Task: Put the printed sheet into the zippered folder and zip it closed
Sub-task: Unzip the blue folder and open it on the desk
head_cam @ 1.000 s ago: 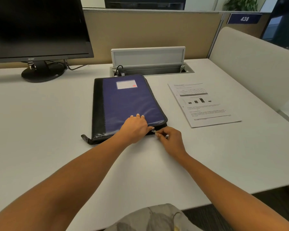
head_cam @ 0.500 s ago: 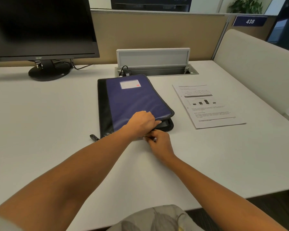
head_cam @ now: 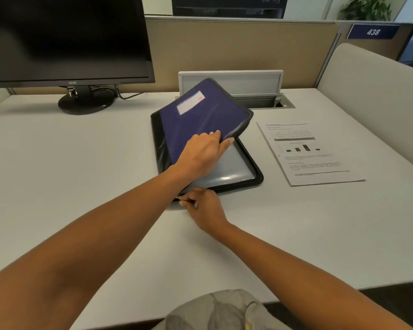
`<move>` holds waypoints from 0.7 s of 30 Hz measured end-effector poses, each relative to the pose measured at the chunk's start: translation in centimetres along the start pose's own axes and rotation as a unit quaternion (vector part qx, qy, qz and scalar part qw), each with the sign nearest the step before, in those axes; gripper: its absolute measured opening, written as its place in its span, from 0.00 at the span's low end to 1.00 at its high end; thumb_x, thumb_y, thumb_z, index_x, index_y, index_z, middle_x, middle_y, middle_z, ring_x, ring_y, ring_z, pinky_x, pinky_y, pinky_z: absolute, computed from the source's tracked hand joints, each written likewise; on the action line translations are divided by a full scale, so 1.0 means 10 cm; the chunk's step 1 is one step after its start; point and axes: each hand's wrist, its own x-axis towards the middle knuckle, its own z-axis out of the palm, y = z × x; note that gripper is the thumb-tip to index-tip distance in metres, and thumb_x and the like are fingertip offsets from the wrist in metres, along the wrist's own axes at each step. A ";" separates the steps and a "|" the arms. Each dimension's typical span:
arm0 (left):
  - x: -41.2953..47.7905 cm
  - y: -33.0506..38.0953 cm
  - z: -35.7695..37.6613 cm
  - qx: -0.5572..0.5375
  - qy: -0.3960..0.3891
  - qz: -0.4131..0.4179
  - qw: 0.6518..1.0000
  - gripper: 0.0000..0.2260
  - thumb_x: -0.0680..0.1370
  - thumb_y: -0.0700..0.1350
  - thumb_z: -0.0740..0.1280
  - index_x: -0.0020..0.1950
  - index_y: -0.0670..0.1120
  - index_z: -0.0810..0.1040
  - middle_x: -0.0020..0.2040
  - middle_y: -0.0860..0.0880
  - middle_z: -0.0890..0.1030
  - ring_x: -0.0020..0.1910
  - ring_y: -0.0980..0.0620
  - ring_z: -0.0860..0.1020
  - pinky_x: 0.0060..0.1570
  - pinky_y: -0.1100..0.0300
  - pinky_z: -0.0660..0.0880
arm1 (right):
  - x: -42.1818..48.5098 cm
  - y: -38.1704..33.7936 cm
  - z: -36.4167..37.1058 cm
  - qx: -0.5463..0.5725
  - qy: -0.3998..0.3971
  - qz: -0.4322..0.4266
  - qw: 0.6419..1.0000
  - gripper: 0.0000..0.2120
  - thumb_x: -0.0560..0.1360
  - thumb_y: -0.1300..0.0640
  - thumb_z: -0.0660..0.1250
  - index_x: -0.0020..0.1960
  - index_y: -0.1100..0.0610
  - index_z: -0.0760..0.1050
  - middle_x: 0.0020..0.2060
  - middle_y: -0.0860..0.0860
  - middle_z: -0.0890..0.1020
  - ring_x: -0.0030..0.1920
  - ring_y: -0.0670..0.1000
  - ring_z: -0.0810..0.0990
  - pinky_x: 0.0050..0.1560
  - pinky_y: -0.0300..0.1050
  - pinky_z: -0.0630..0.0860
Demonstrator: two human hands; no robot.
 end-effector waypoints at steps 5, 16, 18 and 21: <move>-0.08 -0.13 -0.29 -0.124 0.110 -0.034 0.986 0.21 0.81 0.49 0.54 0.67 0.36 0.69 0.42 0.37 0.82 0.38 0.46 0.78 0.40 0.57 0.73 | -0.08 -0.10 0.16 -0.060 -0.060 -0.077 0.993 0.08 0.73 0.61 0.64 0.41 0.64 0.79 0.40 0.57 0.82 0.43 0.55 0.77 0.44 0.49 0.75; -0.42 -0.49 -0.44 -0.201 0.238 -0.114 0.944 0.16 0.81 0.44 0.55 0.56 0.34 0.76 0.31 0.50 0.73 0.26 0.58 0.71 0.25 0.77 0.66 | -0.05 -0.18 0.26 -0.068 -0.074 -0.112 0.989 0.08 0.73 0.59 0.65 0.45 0.62 0.81 0.41 0.56 0.82 0.44 0.54 0.77 0.42 0.37 0.67; -0.47 -0.53 -0.45 -0.218 0.266 -0.121 0.931 0.17 0.81 0.43 0.54 0.50 0.32 0.77 0.27 0.57 0.68 0.26 0.62 0.72 0.24 0.77 0.65 | -0.04 -0.18 0.27 -0.063 -0.080 -0.115 0.988 0.08 0.74 0.59 0.65 0.47 0.62 0.81 0.42 0.56 0.82 0.45 0.53 0.78 0.44 0.37 0.69; -0.55 -0.58 -0.49 -0.252 0.300 -0.141 0.909 0.17 0.81 0.43 0.54 0.37 0.40 0.76 0.26 0.57 0.66 0.24 0.64 0.70 0.21 0.75 0.62 | -0.04 -0.18 0.29 -0.059 -0.095 -0.115 0.987 0.09 0.74 0.59 0.65 0.51 0.60 0.80 0.45 0.56 0.82 0.48 0.53 0.78 0.47 0.39 0.71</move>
